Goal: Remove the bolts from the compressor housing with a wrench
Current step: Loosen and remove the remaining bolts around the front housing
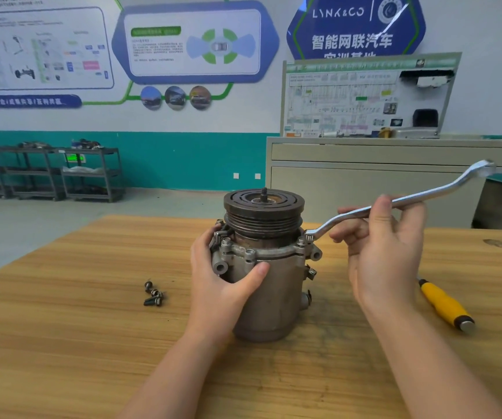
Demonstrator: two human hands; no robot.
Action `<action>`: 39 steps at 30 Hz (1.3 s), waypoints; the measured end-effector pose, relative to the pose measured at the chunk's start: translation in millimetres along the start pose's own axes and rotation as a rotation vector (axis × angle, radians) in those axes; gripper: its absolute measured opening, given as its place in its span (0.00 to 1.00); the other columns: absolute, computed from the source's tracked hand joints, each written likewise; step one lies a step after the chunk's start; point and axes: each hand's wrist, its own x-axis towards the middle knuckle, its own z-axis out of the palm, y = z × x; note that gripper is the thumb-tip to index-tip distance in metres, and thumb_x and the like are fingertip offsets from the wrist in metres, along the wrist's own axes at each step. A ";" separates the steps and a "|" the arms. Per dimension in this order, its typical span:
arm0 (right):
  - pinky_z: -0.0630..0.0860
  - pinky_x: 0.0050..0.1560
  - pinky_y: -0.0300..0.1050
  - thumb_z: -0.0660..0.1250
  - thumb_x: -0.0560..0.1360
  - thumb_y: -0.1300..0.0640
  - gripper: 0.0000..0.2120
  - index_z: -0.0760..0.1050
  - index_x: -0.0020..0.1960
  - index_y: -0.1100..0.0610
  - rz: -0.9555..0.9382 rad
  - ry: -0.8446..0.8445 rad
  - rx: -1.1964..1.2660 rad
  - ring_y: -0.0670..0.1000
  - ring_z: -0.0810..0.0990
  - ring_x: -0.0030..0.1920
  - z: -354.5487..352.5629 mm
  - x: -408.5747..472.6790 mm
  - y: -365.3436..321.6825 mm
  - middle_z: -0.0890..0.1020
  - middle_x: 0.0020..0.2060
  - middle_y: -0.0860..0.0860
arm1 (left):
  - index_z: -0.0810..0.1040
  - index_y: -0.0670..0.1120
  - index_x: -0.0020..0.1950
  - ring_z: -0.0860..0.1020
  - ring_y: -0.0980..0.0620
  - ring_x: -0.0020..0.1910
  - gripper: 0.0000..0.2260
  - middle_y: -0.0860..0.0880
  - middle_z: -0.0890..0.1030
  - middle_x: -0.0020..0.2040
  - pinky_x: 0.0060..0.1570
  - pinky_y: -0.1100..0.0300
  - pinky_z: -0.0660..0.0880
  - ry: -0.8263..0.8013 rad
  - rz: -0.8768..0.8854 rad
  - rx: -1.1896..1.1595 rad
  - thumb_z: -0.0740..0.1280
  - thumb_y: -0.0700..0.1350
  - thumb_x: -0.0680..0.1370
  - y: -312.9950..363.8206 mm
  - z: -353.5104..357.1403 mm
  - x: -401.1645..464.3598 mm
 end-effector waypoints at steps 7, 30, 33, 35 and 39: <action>0.78 0.34 0.44 0.60 0.80 0.50 0.05 0.70 0.49 0.39 -0.375 -0.179 -0.215 0.48 0.82 0.28 5.1 -17.3 -4.7 0.82 0.37 0.52 | 0.63 0.55 0.71 0.70 0.58 0.66 0.42 0.54 0.71 0.67 0.67 0.50 0.70 -0.013 -0.017 -0.014 0.75 0.62 0.60 2.2 0.8 -0.3; 0.76 0.28 0.39 0.54 0.83 0.53 0.11 0.68 0.46 0.57 0.319 0.178 0.379 0.48 0.79 0.28 1.6 13.2 4.5 0.82 0.31 0.53 | 0.64 0.56 0.70 0.70 0.60 0.65 0.42 0.56 0.71 0.66 0.63 0.61 0.69 0.003 0.011 -0.008 0.74 0.63 0.59 1.9 0.9 -1.0; 0.76 0.28 0.39 0.54 0.83 0.53 0.10 0.68 0.46 0.55 0.172 0.151 0.184 0.48 0.78 0.26 1.2 6.3 0.0 0.82 0.32 0.52 | 0.63 0.56 0.70 0.70 0.61 0.65 0.42 0.56 0.70 0.66 0.63 0.62 0.68 0.002 0.007 -0.012 0.73 0.63 0.59 3.4 1.1 -1.1; 0.76 0.28 0.39 0.56 0.83 0.54 0.09 0.69 0.45 0.54 0.100 0.126 0.094 0.48 0.78 0.25 3.2 -1.2 0.3 0.82 0.32 0.53 | 0.63 0.55 0.71 0.70 0.62 0.65 0.43 0.56 0.70 0.66 0.64 0.62 0.68 -0.003 0.005 -0.006 0.73 0.63 0.59 3.9 0.8 -1.0; 0.76 0.27 0.42 0.59 0.81 0.53 0.08 0.72 0.44 0.48 -0.085 0.060 -0.039 0.49 0.78 0.24 6.9 -13.4 -2.6 0.83 0.34 0.53 | 0.63 0.54 0.71 0.70 0.60 0.66 0.43 0.55 0.70 0.67 0.65 0.61 0.68 -0.003 -0.005 0.000 0.73 0.63 0.59 4.2 1.3 -1.7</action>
